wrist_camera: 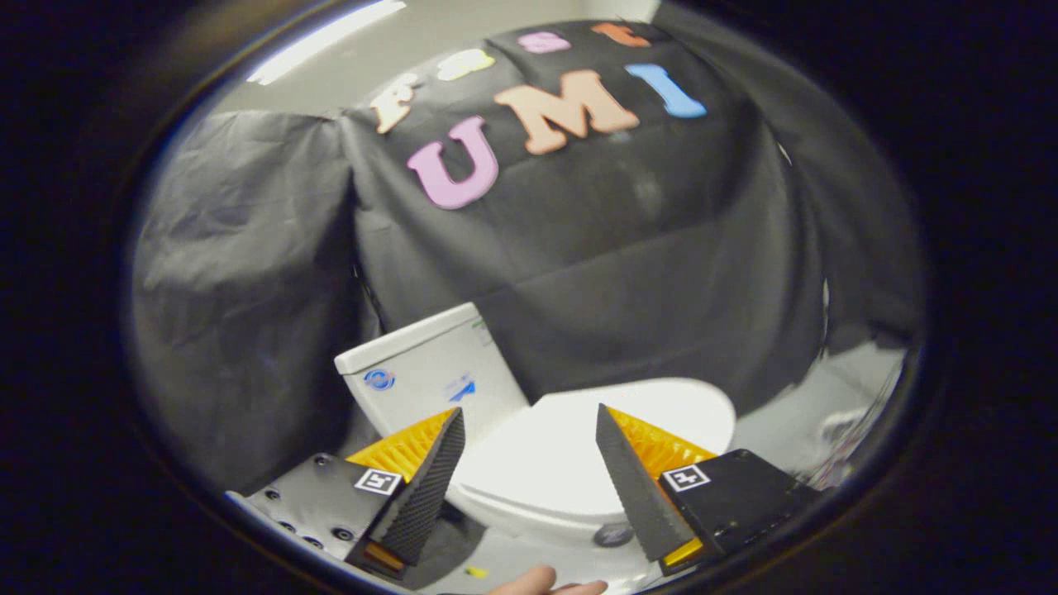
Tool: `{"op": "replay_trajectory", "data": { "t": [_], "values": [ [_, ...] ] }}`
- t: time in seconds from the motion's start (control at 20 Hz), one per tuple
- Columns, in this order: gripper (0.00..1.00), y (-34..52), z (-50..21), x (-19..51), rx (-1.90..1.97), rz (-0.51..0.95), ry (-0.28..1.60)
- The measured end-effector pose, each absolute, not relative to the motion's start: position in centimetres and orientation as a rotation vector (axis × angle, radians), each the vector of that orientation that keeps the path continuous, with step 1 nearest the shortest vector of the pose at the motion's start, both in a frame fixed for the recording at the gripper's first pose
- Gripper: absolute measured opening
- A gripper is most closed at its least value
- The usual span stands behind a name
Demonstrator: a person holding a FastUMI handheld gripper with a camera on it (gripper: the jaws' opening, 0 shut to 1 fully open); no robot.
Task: Open the toilet lid.
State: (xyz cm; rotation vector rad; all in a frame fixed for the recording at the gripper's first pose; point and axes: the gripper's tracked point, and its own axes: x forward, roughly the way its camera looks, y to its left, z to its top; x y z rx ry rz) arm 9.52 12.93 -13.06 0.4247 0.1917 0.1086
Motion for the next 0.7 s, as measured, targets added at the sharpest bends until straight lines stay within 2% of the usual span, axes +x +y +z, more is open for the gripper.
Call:
{"op": "replay_trajectory", "data": {
  "t": [0.3,0.7],
  "values": [
    [0.98,12.1,-18.5,9.9,0.616,0.063,0.243],
    [0.97,10.6,-27.5,7.9,0.877,-0.118,0.341]
  ]
}}
